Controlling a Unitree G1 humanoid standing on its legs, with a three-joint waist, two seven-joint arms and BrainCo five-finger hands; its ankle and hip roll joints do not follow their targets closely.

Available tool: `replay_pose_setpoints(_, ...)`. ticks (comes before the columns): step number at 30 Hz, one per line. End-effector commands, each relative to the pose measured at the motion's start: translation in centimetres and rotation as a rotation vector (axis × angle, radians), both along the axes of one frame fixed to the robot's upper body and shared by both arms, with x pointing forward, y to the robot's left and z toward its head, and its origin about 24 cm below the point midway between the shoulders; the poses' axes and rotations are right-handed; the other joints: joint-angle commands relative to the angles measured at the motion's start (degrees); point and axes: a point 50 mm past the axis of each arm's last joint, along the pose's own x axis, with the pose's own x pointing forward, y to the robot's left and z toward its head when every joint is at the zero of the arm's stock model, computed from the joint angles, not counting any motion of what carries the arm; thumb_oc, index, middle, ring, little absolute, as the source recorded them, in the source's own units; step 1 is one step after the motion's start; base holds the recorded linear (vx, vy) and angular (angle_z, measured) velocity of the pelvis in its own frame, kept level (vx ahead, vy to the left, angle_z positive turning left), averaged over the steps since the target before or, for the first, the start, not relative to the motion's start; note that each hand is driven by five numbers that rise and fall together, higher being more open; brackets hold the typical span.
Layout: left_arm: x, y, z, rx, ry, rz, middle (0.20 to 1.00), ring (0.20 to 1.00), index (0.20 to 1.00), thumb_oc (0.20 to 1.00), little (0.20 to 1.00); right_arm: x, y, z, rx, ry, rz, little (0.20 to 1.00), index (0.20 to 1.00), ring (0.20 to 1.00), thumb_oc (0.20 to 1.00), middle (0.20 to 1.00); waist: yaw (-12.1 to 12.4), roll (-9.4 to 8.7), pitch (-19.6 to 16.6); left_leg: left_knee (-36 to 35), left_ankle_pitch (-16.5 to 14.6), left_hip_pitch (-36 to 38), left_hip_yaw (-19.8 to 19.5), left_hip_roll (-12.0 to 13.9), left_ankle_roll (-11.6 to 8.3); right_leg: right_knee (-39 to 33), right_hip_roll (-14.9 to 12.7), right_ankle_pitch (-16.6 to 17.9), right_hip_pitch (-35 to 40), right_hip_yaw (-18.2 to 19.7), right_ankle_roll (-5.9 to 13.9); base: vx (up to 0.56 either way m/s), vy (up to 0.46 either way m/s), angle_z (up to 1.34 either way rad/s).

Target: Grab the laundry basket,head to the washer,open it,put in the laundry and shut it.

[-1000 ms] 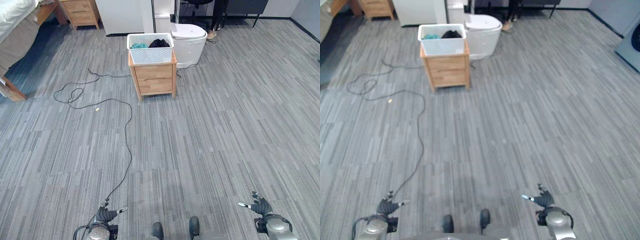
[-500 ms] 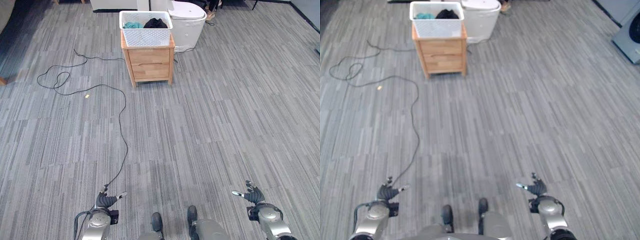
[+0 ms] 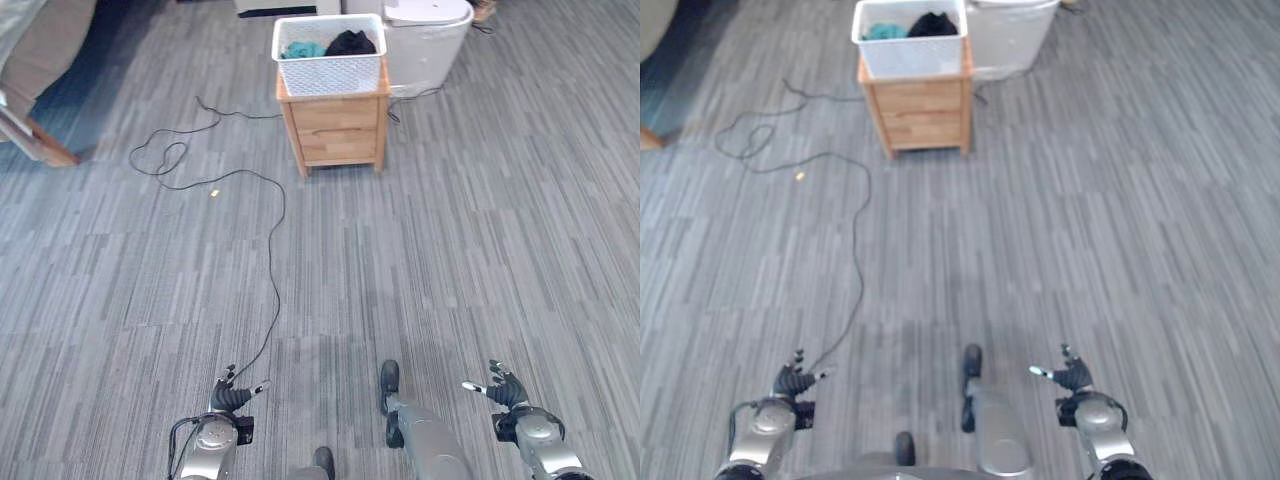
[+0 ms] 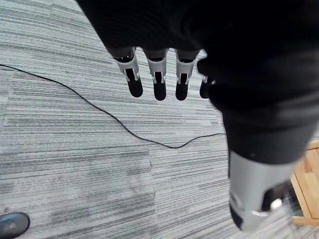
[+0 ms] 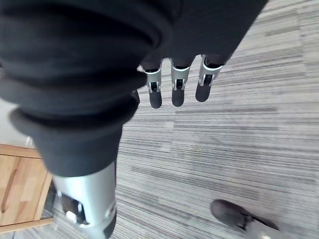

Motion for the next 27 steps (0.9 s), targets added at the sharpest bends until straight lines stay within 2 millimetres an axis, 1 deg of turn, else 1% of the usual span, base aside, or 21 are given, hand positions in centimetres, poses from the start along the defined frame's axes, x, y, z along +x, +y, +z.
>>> replay_pose_setpoints(1,0.3,0.8,0.8,0.043,-0.027,-0.042,1.0,1.0,1.0,1.0,1.0,0.2,-0.7,0.6,-0.021,-0.044,-0.013,1.0,1.0,1.0,1.0,1.0,-2.0,-2.69,-3.4,12.3,-0.2,-6.2,5.2,-3.0,-2.39,0.7,-3.1,-9.1,4.4,1.0,2.03,0.16,-0.118,0.24)
replay_pose_setpoints(2,0.6,0.7,0.8,0.04,-0.034,-0.046,1.0,1.0,1.0,1.0,1.0,0.3,-0.9,0.7,-0.024,-0.043,-0.017,1.0,1.0,1.0,1.0,1.0,-1.9,-3.07,-3.2,13.4,-0.4,-8.2,6.4,-2.4,-1.77,0.4,-3.4,-9.8,5.4,0.7,1.87,0.22,-0.131,0.07)
replay_pose_setpoints(4,0.7,0.6,0.8,0.042,-0.029,-0.049,1.0,1.0,1.0,1.0,1.0,0.5,-1.1,0.9,-0.029,-0.052,-0.022,1.0,1.0,1.0,1.0,1.0,-1.2,-3.73,-2.8,11.9,-2.9,-11.7,8.0,-2.5,-0.1,-0.1,-4.0,-10.6,7.0,1.0,2.08,0.15,-0.037,-0.13)
replay_pose_setpoints(5,0.7,0.6,0.8,0.042,-0.029,-0.049,1.0,1.0,1.0,1.0,1.0,0.5,-1.1,0.9,-0.029,-0.052,-0.022,1.0,1.0,1.0,1.0,1.0,-1.2,-3.74,-2.8,11.9,-2.8,-11.7,8.0,-2.5,-0.09,-0.1,-4.0,-10.6,7.0,1.0,2.08,0.22,-0.026,-0.27)
replay_pose_setpoints(6,0.6,0.7,0.8,0.051,-0.027,-0.054,1.0,1.0,1.0,1.0,1.0,0.6,-1.2,1.0,-0.043,-0.051,-0.02,1.0,1.0,1.0,1.0,1.0,-0.4,-3.92,-2.5,8.9,-2.1,-15.4,8.0,-2.7,0.47,-0.6,-4.1,-11.5,8.5,1.0,2.21,0.23,-0.016,-0.1)
replay_pose_setpoints(9,0.2,1.0,0.6,0.066,-0.01,-0.043,1.0,1.0,1.0,1.0,1.0,0.4,-1.4,0.9,-0.066,-0.04,-0.018,1.0,1.0,1.0,1.0,1.0,1.5,-3.22,-1.8,2.1,6.2,-21.8,7.4,-1.8,-1.0,-1.7,-2.4,-13.4,11.8,1.6,1.8,0.28,-0.002,-0.21)
replay_pose_setpoints(10,0.1,1.2,0.6,0.072,-0.005,-0.038,1.0,1.0,1.0,1.0,1.0,0.4,-1.4,0.8,-0.07,-0.035,-0.02,1.0,1.0,1.0,1.0,1.0,2.2,-3.16,-1.4,0.0,8.0,-23.7,7.3,-1.5,-1.43,-1.8,-2.0,-14.2,12.9,1.8,1.68,0.34,0.021,-0.09)
replay_pose_setpoints(12,-0.1,1.5,0.5,0.082,0.005,-0.033,1.0,1.0,1.0,1.0,1.0,0.4,-1.3,0.7,-0.074,-0.032,-0.017,1.0,1.0,1.0,1.0,1.0,3.3,-3.25,-1.3,-5.0,10.0,-26.3,7.5,-0.9,-1.89,-2.3,-1.2,-16.0,15.8,3.0,1.74,0.4,0.056,-0.05)
replay_pose_setpoints(13,-0.2,1.5,0.5,0.084,0.006,-0.031,1.0,1.0,1.0,1.0,1.0,0.3,-1.2,0.6,-0.073,-0.03,-0.016,1.0,1.0,1.0,1.0,1.0,3.7,-3.35,-1.4,-6.0,10.8,-26.6,7.5,-0.9,-1.95,-2.4,-1.1,-16.4,16.8,3.7,1.71,0.42,0.084,-0.23)
replay_pose_setpoints(15,-0.7,1.9,0.4,0.089,0.021,-0.026,1.0,1.0,1.0,1.0,1.0,0.2,-1.0,0.4,-0.062,-0.023,-0.012,1.0,1.0,1.0,1.0,1.0,4.5,-3.47,-2.1,-7.0,11.8,-26.0,8.0,-0.5,-1.87,-2.3,-0.6,-17.7,19.2,5.5,1.89,0.47,0.122,-0.41)
replay_pose_setpoints(16,-0.8,2.0,0.3,0.093,0.025,-0.028,1.0,1.0,1.0,1.0,1.0,0.2,-0.9,0.4,-0.058,-0.025,-0.009,1.0,1.0,1.0,1.0,1.0,4.5,-3.58,-2.6,-6.2,12.7,-25.6,8.3,-0.3,-1.62,-2.1,-0.8,-18.3,20.4,5.8,2.02,0.5,0.151,-0.38)
replay_pose_setpoints(17,-1.0,2.2,0.3,0.1,0.03,-0.029,1.0,1.0,1.0,1.0,1.0,0.2,-0.6,0.4,-0.054,-0.026,0.002,1.0,1.0,1.0,1.0,1.0,4.7,-4.02,-3.0,-4.8,12.9,-25.7,8.5,-0.4,-1.24,-1.5,-1.3,-18.9,21.3,6.3,2.12,0.51,0.174,-0.38)
replay_pose_setpoints(18,-0.9,2.5,0.5,0.114,0.028,-0.032,1.0,1.0,1.0,1.0,1.0,0.5,-0.3,0.5,-0.046,-0.037,0.015,1.0,1.0,1.0,1.0,1.0,4.8,-5.02,-3.2,-2.9,11.8,-25.7,9.0,-0.9,-0.67,0.3,-2.5,-19.8,21.7,6.4,2.76,0.45,0.151,-0.3)
replay_pose_setpoints(20,-0.4,2.7,0.9,0.13,0.015,-0.042,1.0,1.0,1.0,1.0,1.0,0.9,0.4,0.6,-0.025,-0.054,0.032,1.0,1.0,1.0,1.0,1.0,5.0,-6.26,-3.3,0.8,9.8,-26.0,9.9,-1.3,0.19,4.7,-3.9,-19.1,19.9,6.7,3.83,0.33,0.136,-0.33)
replay_pose_setpoints(21,0.0,2.9,1.1,0.144,0.007,-0.049,1.0,1.0,1.0,1.0,1.0,1.2,0.7,0.7,-0.02,-0.061,0.041,1.0,1.0,1.0,1.0,1.0,4.8,-6.9,-3.0,1.8,8.4,-25.6,10.5,-1.7,0.69,7.7,-4.7,-18.1,18.7,6.7,4.68,0.26,0.144,-0.21)
replay_pose_setpoints(22,0.4,3.1,1.5,0.151,-0.011,-0.048,1.0,1.0,1.0,1.0,1.0,1.7,1.0,1.0,-0.018,-0.078,0.052,1.0,1.0,1.0,1.0,1.0,4.7,-7.29,-2.8,2.5,7.0,-25.2,10.9,-2.1,1.44,11.3,-5.5,-16.1,16.8,7.1,5.56,0.16,0.098,-0.09)
replay_pose_setpoints(23,0.4,3.1,1.5,0.15,-0.011,-0.048,1.0,1.0,1.0,1.0,1.0,1.7,1.0,1.0,-0.018,-0.078,0.052,1.0,1.0,1.0,1.0,1.0,4.8,-7.16,-2.9,2.5,7.1,-25.4,11.0,-1.9,1.42,11.3,-5.4,-15.9,16.6,7.2,5.51,0.16,0.101,-0.13)
replay_pose_setpoints(24,0.8,3.2,1.8,0.153,-0.027,-0.049,1.0,1.0,1.0,1.0,1.0,2.2,1.5,1.3,-0.01,-0.094,0.067,1.0,1.0,1.0,1.0,1.0,4.7,-7.43,-2.6,3.0,5.7,-24.9,11.1,-2.3,2.42,15.7,-5.9,-13.3,14.4,7.8,6.2,0.24,0.143,-0.24)
replay_pose_setpoints(25,1.2,3.5,2.2,0.161,-0.043,-0.032,1.0,1.0,1.0,1.0,1.0,2.6,1.9,1.4,0.0,-0.106,0.07,1.0,1.0,1.0,1.0,1.0,4.2,-7.4,-2.0,3.2,3.6,-22.8,11.7,-2.8,3.83,22.3,-6.5,-9.9,10.7,8.2,6.99,0.35,0.196,-0.25)
replay_pose_setpoints(26,1.3,3.5,2.2,0.161,-0.048,-0.025,1.0,1.0,1.0,1.0,1.0,2.8,2.2,1.4,0.004,-0.108,0.073,1.0,1.0,1.0,1.0,1.0,4.0,-7.1,-1.7,2.9,2.7,-21.0,12.0,-3.1,4.38,23.9,-6.7,-8.9,8.8,7.8,6.9,0.34,0.182,-0.35)
replay_pose_setpoints(27,1.4,3.5,2.3,0.157,-0.054,-0.016,1.0,1.0,1.0,1.0,1.0,2.9,2.2,1.4,0.004,-0.109,0.075,1.0,1.0,1.0,1.0,1.0,3.8,-6.58,-1.4,2.2,2.2,-19.2,12.0,-3.3,4.67,24.8,-6.4,-8.7,6.7,7.5,6.43,0.27,0.138,-0.26)
